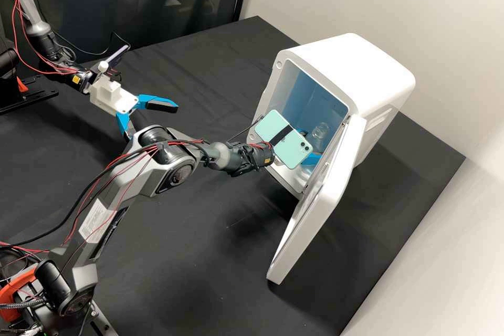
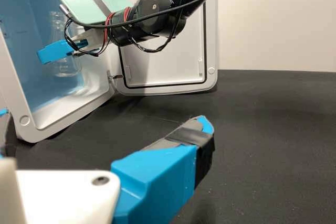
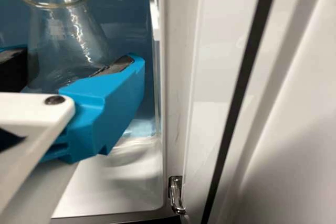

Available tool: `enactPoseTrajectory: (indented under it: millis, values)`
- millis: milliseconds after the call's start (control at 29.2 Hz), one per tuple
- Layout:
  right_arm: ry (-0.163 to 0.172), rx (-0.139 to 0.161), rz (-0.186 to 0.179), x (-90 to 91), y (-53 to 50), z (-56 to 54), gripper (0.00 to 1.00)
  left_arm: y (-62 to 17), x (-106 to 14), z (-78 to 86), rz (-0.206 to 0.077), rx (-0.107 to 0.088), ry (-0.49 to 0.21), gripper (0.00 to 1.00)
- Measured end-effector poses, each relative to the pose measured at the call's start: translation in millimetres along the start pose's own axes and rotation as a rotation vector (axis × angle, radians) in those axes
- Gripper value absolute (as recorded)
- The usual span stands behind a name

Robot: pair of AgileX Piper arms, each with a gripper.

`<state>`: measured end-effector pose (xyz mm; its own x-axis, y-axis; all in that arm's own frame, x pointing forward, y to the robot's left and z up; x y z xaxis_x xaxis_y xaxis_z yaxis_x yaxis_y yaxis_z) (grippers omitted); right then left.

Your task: Take the flask out of the incubator

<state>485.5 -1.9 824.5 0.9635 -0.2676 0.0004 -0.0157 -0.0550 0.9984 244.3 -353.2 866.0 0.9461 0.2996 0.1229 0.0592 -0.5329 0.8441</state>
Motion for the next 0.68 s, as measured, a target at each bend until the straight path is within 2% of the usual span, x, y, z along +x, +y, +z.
enactPoseTrajectory:
  millis: [103,205,239,308,410,513,684]
  values:
    - [0.000,0.006,-0.002,-0.7,-0.2,0.2,0.00,0.0,0.0,0.0,0.000,0.000,0.000,1.00]
    - [-0.003,0.000,-0.015,-5.2,-1.5,2.3,0.00,0.0,0.0,0.0,0.000,0.000,0.000,1.00]
    - [-0.006,0.013,-0.017,-9.3,-0.9,2.7,0.00,0.0,0.0,0.0,0.000,0.000,0.000,1.00]
    - [-0.006,0.020,-0.022,-15.4,-0.6,3.3,0.00,0.0,0.0,0.0,0.000,0.000,0.000,1.00]
    - [0.015,0.023,-0.012,-26.1,1.4,3.0,0.00,0.0,0.0,0.0,0.000,0.000,0.000,1.00]
    - [0.055,0.020,0.016,-38.1,3.6,2.8,0.00,-0.1,0.0,0.3,0.000,0.000,-0.001,1.00]
    - [0.079,0.023,0.028,-52.9,5.9,7.3,0.00,-0.1,0.0,0.3,0.000,0.000,-0.001,1.00]
